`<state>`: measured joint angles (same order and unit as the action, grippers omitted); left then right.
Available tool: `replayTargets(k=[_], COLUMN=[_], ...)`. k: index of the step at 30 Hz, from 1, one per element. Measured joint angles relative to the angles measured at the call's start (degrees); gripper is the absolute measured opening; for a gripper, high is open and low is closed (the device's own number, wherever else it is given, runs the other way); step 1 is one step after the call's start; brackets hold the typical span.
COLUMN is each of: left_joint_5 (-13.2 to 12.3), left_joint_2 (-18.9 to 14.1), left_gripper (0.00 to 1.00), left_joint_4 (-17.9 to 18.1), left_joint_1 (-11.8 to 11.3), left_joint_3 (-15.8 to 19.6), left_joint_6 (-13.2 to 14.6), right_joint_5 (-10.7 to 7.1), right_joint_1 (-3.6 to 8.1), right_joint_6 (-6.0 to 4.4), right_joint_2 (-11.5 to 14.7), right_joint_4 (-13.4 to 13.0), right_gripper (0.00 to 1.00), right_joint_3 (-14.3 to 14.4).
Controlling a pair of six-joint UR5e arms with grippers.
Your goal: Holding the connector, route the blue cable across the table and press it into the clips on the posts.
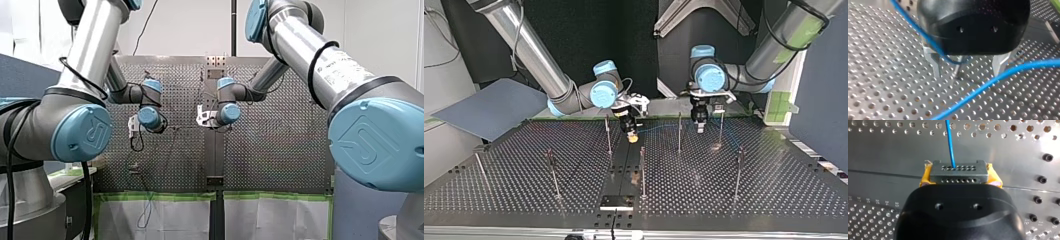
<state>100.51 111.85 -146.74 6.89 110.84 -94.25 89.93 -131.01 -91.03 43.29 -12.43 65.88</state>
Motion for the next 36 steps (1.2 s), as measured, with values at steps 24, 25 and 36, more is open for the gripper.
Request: replayTargets(k=[24, 25, 36], left_joint_5=[4.00, 3.93, 1.15], left_joint_2=[-9.14, -9.14, -8.48], left_gripper=[1.00, 1.00, 1.00], left_joint_4=[3.78, 4.10, 2.20], left_joint_1=[9.37, 9.86, 14.95], left_joint_3=[12.73, 12.92, 9.08], left_joint_6=[-3.43, -3.80, -7.97], right_joint_5=[-0.18, -0.18, -0.25], right_joint_1=[0.19, 0.22, 0.90], right_joint_6=[-0.04, -0.04, -0.04], right_joint_2=[0.00, 0.00, 0.00], right_joint_4=[-0.06, -0.06, -0.01], right_gripper=[0.00, 0.00, 0.00], right_joint_3=[0.00, 0.00, -0.04])
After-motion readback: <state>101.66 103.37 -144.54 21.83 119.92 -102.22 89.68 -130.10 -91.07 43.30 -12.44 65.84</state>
